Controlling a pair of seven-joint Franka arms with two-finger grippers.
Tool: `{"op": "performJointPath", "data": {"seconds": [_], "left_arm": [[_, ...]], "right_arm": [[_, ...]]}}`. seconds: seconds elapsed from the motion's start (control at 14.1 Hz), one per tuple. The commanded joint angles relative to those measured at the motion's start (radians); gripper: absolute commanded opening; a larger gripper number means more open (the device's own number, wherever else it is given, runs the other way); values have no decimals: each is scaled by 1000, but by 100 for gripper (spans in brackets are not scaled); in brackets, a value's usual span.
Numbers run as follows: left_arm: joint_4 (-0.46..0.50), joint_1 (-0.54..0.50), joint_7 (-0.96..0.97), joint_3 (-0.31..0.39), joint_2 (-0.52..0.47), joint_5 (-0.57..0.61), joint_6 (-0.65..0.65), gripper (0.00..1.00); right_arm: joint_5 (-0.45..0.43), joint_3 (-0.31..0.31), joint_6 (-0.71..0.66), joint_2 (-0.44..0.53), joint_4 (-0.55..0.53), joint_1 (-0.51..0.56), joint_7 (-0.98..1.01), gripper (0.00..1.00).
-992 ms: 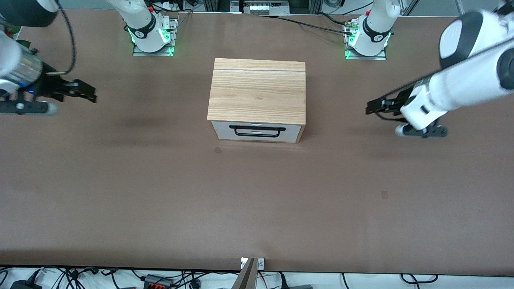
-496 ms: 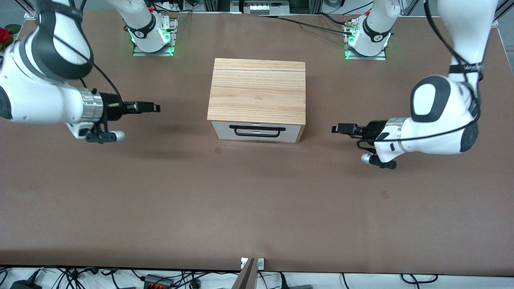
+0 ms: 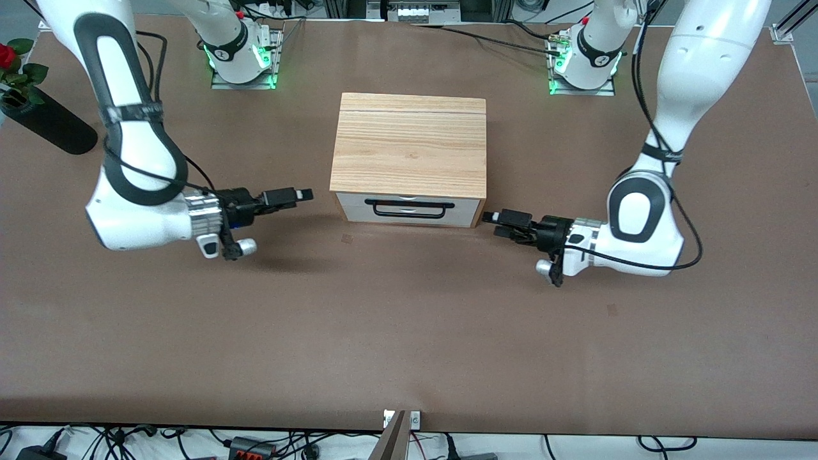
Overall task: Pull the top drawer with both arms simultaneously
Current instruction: 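Move the left gripper and the right gripper toward the drawer handle ends, then close the left gripper and the right gripper on the black handle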
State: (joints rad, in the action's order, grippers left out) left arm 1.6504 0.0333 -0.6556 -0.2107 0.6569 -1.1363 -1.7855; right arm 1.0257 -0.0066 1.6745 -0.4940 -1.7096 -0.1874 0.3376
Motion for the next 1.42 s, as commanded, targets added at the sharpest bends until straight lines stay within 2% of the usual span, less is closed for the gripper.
{"op": "performJointPath", "data": {"seconds": [0.0, 0.21, 0.35, 0.64, 0.71, 0.85, 0.99, 1.06, 1.13, 1.35], "left_arm": [[6, -4, -160, -39, 58, -112, 5, 100], [9, 0, -174, -82, 102, -198, -5, 100], [9, 5, -177, -85, 124, -221, -6, 98], [9, 7, -177, -85, 151, -226, -6, 75], [8, 7, -177, -87, 156, -226, -6, 65], [9, 7, -177, -90, 158, -232, -6, 54], [12, 10, -176, -91, 158, -232, -6, 51], [26, 11, -176, -98, 158, -241, -6, 46], [31, 10, -176, -110, 158, -253, -6, 40], [34, 13, -176, -113, 158, -255, -41, 26]], "right_arm": [[140, -4, 2, -61, 10, -30, 127, 100], [333, -4, 33, -136, -22, -66, 312, 100], [408, -4, 45, -173, -45, -86, 408, 100], [549, -4, 47, -210, -93, -121, 530, 100], [580, -4, 47, -224, -91, -129, 561, 100], [611, -4, 45, -239, -91, -133, 613, 98], [616, -4, 47, -241, -93, -141, 621, 78], [616, -4, 47, -241, -91, -141, 621, 66], [616, -4, 47, -241, -91, -141, 623, 59], [617, -4, 54, -241, -91, -149, 624, 52]]}}
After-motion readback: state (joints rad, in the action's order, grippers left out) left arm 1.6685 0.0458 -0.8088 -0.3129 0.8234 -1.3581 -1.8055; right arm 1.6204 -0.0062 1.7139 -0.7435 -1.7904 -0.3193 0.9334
